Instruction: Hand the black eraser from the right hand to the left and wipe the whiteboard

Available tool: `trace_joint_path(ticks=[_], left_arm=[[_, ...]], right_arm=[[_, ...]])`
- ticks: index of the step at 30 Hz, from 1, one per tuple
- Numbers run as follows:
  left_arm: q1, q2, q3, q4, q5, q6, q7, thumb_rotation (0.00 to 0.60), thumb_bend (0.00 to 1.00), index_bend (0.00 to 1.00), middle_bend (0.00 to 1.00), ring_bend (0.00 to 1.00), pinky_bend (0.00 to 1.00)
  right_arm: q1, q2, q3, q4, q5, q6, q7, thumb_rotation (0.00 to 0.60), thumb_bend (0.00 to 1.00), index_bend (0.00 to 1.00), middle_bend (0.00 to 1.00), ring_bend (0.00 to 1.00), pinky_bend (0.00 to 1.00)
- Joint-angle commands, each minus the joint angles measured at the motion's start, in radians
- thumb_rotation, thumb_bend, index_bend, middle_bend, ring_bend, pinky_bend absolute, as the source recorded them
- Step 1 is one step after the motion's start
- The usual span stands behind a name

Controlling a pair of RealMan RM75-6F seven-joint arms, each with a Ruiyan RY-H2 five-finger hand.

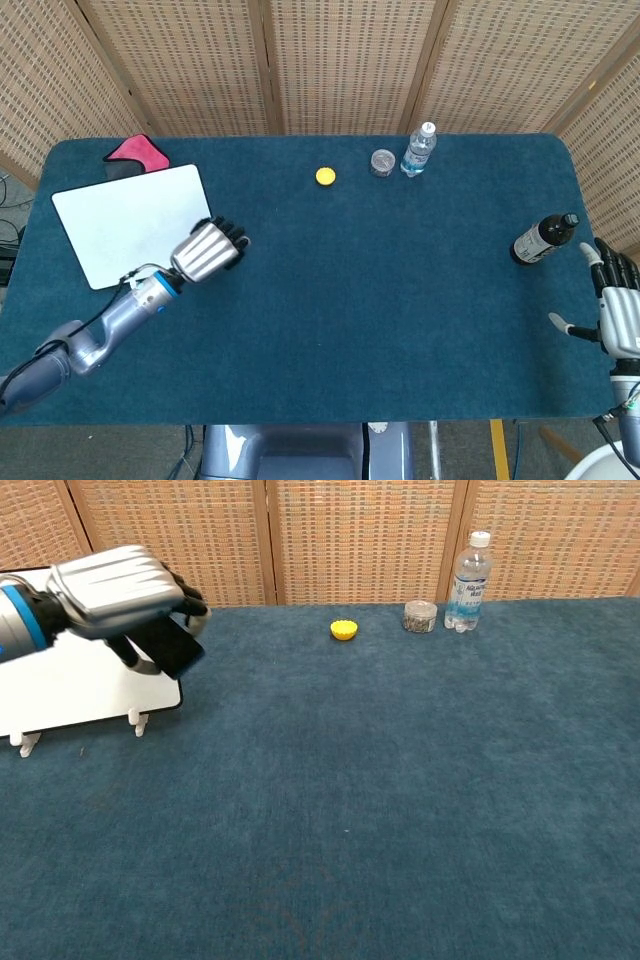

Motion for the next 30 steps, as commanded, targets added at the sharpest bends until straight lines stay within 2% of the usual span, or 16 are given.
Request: trace_joint_path(ticks=[1, 6, 11, 22, 24, 26, 28, 29, 30], left_arm=[[0.061, 0.016, -0.034, 0.057, -0.06, 0.06, 0.001, 0.6, 0.29, 0.68, 0.45, 0.54, 0.49], [0.125, 0.013, -0.051, 0.168, -0.116, 0.101, -0.011, 0.6, 0.29, 0.68, 0.45, 0.54, 0.49], [0.163, -0.005, -0.036, 0.263, -0.145, 0.067, -0.059, 0.6, 0.29, 0.68, 0.45, 0.54, 0.49], [0.154, -0.084, -0.013, 0.401, -0.144, 0.014, -0.133, 0.6, 0.28, 0.68, 0.45, 0.53, 0.49], [0.153, -0.099, -0.009, 0.422, -0.142, 0.016, -0.147, 0.6, 0.25, 0.59, 0.33, 0.43, 0.45], [0.153, -0.11, -0.001, 0.441, -0.136, 0.017, -0.162, 0.6, 0.16, 0.33, 0.07, 0.13, 0.26], [0.153, -0.116, 0.004, 0.457, -0.132, 0.017, -0.176, 0.6, 0.06, 0.14, 0.0, 0.01, 0.13], [0.155, -0.112, 0.016, 0.459, -0.121, 0.022, -0.175, 0.6, 0.02, 0.06, 0.0, 0.0, 0.09], [0.158, -0.107, 0.022, 0.456, -0.115, 0.03, -0.174, 0.6, 0.0, 0.02, 0.0, 0.0, 0.08]], right_arm=[[-0.001, 0.002, 0.0, -0.002, -0.003, 0.0, 0.002, 0.6, 0.0, 0.0, 0.0, 0.0, 0.02], [0.001, 0.003, -0.003, -0.002, -0.008, -0.009, 0.006, 0.6, 0.0, 0.0, 0.0, 0.0, 0.02], [0.002, 0.004, -0.005, -0.01, -0.015, -0.012, -0.004, 0.6, 0.0, 0.0, 0.0, 0.0, 0.02], [-0.001, 0.008, -0.006, -0.02, -0.013, -0.016, -0.011, 0.6, 0.0, 0.0, 0.0, 0.0, 0.02], [-0.002, 0.009, -0.006, -0.021, -0.012, -0.017, -0.01, 0.6, 0.0, 0.0, 0.0, 0.0, 0.02], [-0.002, 0.01, -0.006, -0.021, -0.011, -0.019, -0.01, 0.6, 0.0, 0.0, 0.0, 0.0, 0.02], [-0.002, 0.012, -0.006, -0.022, -0.011, -0.022, -0.008, 0.6, 0.0, 0.0, 0.0, 0.0, 0.02], [-0.002, 0.013, -0.007, -0.021, -0.01, -0.025, -0.007, 0.6, 0.0, 0.0, 0.0, 0.0, 0.02], [-0.002, 0.014, -0.007, -0.022, -0.01, -0.026, -0.007, 0.6, 0.0, 0.0, 0.0, 0.0, 0.02]])
